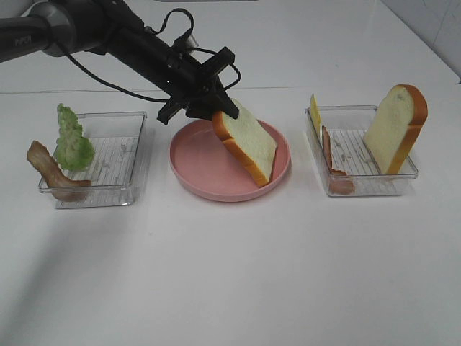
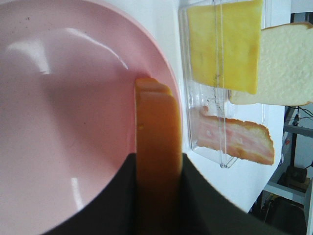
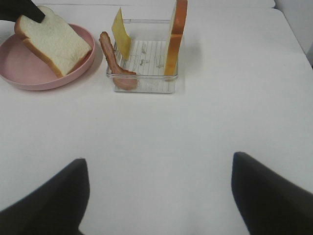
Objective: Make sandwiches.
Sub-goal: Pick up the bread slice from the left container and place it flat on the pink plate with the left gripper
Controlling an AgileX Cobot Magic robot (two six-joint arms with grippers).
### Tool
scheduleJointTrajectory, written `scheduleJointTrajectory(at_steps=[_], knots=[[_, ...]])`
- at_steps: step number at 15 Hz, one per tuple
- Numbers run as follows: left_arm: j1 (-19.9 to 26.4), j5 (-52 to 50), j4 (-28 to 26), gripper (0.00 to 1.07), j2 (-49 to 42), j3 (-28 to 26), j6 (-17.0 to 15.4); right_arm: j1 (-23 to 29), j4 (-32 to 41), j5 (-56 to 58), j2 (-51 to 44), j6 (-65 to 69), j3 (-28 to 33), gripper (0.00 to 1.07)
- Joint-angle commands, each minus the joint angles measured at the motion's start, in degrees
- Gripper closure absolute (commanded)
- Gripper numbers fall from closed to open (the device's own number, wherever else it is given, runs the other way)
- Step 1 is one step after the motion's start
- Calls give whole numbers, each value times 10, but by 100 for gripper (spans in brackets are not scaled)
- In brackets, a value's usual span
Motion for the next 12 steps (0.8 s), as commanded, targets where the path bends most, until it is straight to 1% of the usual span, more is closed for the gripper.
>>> scheduleJointTrajectory(at_steps=[1,3,4,5,6,7,8,9,10,11,12], knots=[[-2,-5,-4,107,7,-2,-24,-3,-1,-7,-5,-1,1,31],[-2,-6,5,101,7,-2,-29,-3,-1,-7,-5,-1,1,31],[-2,-6,7,91,7,-2,-29,-3,-1,-7,-5,-1,1,31],[-2,-5,9,76,7,-2,-28,-3,-1,-7,-5,-1,1,31],[-2,-5,10,59,7,-2,-27,-3,-1,-7,-5,-1,1,31],[-2,-5,11,44,6,-2,-14,-3,-1,-7,-5,-1,1,31],[-2,-5,19,38,5,-2,-6,-3,-1,-7,-5,-1,1,31],[-2,-5,30,36,2,-2,-2,-3,-1,-7,-5,-1,1,31],[-2,-5,30,36,2,-2,-2,-3,-1,-7,-5,-1,1,31],[-2,5,100,35,-10,-3,-2,-3,-1,-7,-5,-1,1,31],[-2,15,127,33,-13,-6,-9,-3,-1,-7,-5,-1,1,31]])
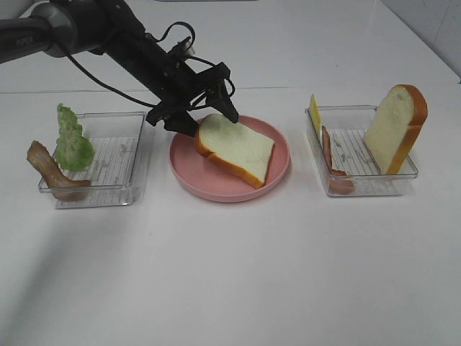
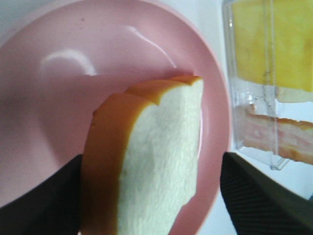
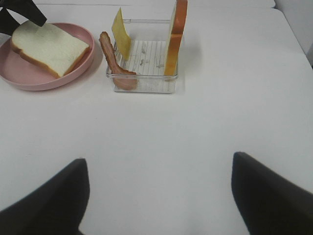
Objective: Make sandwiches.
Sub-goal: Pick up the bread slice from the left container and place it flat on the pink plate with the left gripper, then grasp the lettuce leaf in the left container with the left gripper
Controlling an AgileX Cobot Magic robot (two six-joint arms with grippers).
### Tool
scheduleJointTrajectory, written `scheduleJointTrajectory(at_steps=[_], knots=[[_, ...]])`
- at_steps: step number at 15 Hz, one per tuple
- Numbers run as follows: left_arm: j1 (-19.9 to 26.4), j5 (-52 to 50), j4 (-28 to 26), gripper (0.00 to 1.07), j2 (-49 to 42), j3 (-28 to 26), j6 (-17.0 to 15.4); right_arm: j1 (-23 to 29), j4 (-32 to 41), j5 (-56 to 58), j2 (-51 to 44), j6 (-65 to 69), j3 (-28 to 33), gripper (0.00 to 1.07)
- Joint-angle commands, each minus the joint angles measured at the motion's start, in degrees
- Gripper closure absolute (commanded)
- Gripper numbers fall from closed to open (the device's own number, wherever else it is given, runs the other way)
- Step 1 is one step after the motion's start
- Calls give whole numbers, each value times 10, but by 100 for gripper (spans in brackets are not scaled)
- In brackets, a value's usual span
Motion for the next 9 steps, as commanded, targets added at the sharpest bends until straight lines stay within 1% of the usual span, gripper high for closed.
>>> scheduleJointTrajectory(at_steps=[1,3,5,6,8,9], knots=[[-2,32,65,29,-15,-10,-9,-3,-1,-7,-5,-1,1,31],[-3,42,99,26,-23,-17,-9,-3,-1,-7,-5,-1,1,31],[-3,53,112,26,-36,-21,-11,-3,-1,-7,-5,-1,1,31],[-3,53,132,26,-46,-21,-20,-3,-1,-7,-5,-1,1,31],[-3,56,174,26,-70,-21,-25,-3,-1,-7,-5,-1,1,31],[-2,58,192,26,-83,-21,-36,-3,-1,-7,-5,-1,1,31]])
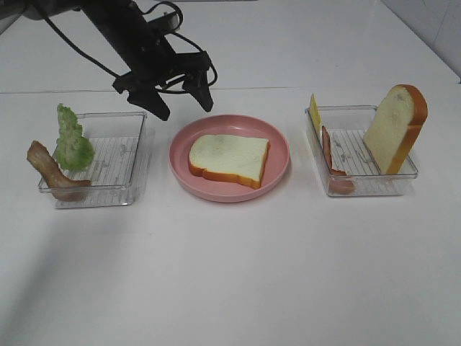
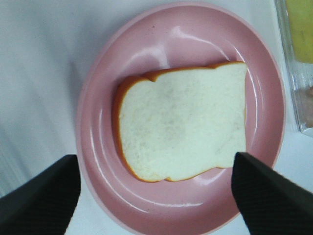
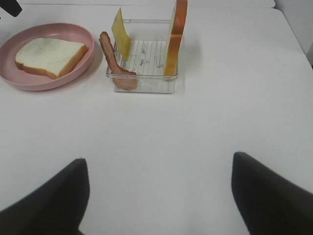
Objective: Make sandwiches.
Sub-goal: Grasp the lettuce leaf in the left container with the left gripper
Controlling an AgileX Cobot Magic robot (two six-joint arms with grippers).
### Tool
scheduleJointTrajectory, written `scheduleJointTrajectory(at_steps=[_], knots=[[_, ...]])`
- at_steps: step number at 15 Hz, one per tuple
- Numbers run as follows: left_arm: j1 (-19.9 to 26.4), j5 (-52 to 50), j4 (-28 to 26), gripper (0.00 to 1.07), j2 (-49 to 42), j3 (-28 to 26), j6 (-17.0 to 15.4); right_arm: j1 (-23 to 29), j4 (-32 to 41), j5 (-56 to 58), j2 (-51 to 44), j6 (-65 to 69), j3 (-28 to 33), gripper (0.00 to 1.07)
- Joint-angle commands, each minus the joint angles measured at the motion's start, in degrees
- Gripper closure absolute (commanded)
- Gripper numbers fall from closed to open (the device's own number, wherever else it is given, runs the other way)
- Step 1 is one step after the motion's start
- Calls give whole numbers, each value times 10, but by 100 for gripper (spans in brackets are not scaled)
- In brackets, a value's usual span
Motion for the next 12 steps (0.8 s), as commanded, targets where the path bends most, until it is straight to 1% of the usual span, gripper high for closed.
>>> scheduleJointTrajectory(at_steps=[1,3,6,7,10,12], knots=[[-2,12,41,26,-36,-5,-17,-3,-1,-7,-5,-1,1,31],[-2,32,85,26,-63,-5,-19,-3,-1,-7,-5,-1,1,31],[-2,69,175,26,-99,-5,-60,-3,-1,-7,-5,-1,1,31],[-2,69,194,26,-109,-5,-68,-3,-1,-7,-5,-1,1,31],[-2,69,223,26,-142,-5,-71,-3,-1,-7,-5,-1,1,31],[-1,69,273,26,-158,-4,-71,-3,-1,-7,-5,-1,1,31]])
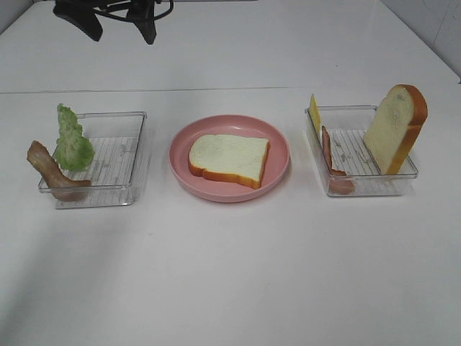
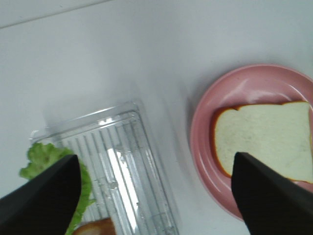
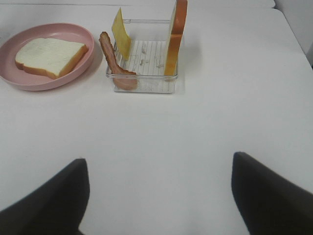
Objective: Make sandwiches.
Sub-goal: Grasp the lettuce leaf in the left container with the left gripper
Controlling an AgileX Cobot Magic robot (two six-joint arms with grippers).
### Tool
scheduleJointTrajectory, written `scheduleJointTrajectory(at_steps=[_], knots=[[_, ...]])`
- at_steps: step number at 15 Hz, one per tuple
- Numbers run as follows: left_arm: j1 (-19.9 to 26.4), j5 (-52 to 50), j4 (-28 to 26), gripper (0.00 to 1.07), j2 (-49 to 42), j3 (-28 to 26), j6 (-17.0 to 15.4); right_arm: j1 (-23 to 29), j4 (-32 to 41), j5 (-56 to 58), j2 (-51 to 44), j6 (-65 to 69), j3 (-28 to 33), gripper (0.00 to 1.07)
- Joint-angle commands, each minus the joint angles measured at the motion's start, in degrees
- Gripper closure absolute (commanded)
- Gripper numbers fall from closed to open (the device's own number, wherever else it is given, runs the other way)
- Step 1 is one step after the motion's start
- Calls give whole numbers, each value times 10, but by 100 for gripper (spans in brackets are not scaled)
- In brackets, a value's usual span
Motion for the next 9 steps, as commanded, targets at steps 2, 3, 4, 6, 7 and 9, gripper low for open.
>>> scheduleJointTrajectory(at_steps=[2,3,4,6,7,9], knots=[[18,43,29,26,-41,18,-5,-3,-2,-7,-5,-1,1,31],[34,43,25,26,-57,40,-5,-3,-2,-7,-5,-1,1,31],[50,43,25,26,-70,64,-5,-3,-2,-7,-5,-1,1,31],[93,43,21,26,-98,124,-5,-3,-2,-7,-5,-1,1,31],[110,43,21,26,-104,146,-5,-3,-2,-7,-5,-1,1,31],[133,42,14,26,-104,175,-5,-3,-2,-7,-5,-1,1,31]])
